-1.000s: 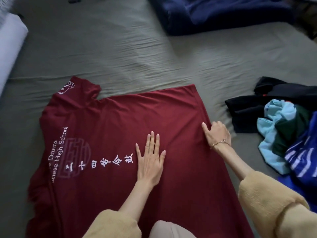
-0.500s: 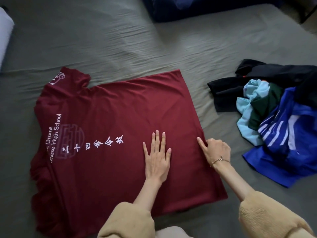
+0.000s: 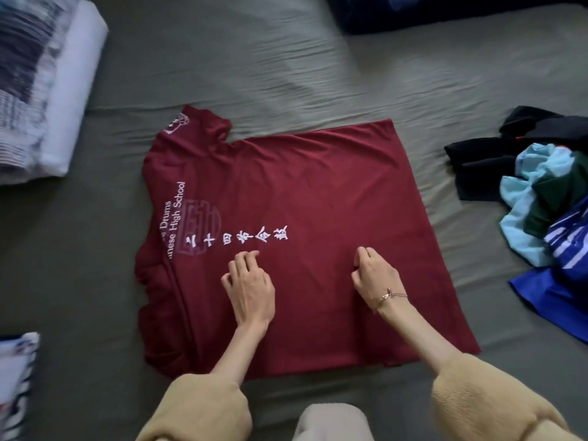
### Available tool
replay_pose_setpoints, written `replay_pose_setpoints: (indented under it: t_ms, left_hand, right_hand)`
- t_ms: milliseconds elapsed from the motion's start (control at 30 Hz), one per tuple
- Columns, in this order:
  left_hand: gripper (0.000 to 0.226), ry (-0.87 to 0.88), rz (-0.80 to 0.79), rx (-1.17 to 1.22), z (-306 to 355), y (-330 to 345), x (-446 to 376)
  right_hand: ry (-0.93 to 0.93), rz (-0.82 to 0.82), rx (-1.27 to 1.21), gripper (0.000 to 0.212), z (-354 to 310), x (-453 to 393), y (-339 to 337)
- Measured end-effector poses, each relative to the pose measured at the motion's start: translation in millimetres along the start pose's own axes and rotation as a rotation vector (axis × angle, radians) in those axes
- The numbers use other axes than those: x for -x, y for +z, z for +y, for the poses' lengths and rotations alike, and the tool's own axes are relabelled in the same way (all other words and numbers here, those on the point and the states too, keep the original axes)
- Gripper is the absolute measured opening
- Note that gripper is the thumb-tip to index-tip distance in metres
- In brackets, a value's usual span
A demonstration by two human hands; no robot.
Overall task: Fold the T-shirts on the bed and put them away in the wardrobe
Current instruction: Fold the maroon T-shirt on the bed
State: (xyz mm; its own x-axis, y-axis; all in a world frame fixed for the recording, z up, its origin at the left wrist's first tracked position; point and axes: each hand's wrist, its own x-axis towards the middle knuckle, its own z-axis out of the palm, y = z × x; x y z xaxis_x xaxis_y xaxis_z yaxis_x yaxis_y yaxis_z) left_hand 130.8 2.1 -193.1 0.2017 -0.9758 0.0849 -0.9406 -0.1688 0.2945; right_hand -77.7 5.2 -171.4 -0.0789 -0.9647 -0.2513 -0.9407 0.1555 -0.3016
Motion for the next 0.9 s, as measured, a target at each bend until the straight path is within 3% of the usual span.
replay_pose_setpoints:
  t_ms: [133,300,400,467,533,600,667,800,900]
  left_hand:
    - [0.030,-0.184,0.052,-0.001,-65,-34,-8]
    - [0.048,-0.676,-0.003,0.155,-145,-68,-9]
    - [0.051,-0.671,-0.188,0.310,-177,-75,-13]
    - [0.047,-0.676,-0.303,0.487,-190,-78,-17]
    - [0.029,-0.664,-0.345,0.579,-196,-85,-21]
    - [0.007,-0.666,-0.403,0.613,-205,-91,-21]
    - [0.010,-0.695,-0.506,0.597,-221,-101,-15]
    - [0.025,-0.680,-0.648,0.536,-247,-115,-1]
    - [0.024,-0.662,-0.653,0.632,-255,-116,-2]
  right_hand:
    - [-0.130,-0.101,-0.048,0.014,-70,9,24]
    - [-0.414,-0.401,-0.083,0.019,-166,36,54]
    - [-0.559,-0.481,-0.062,0.024,-210,58,73]
    - [-0.591,-0.376,-0.058,0.034,-237,74,84]
    - [-0.560,-0.171,-0.099,0.049,-256,83,95]
    - [-0.449,-0.114,-0.085,0.065,-268,83,102]
    - [-0.503,-0.082,0.063,0.073,-278,84,112]
    - [-0.665,-0.027,0.179,0.043,-292,90,121]
    - [-0.648,-0.180,0.043,0.023,-297,84,117]
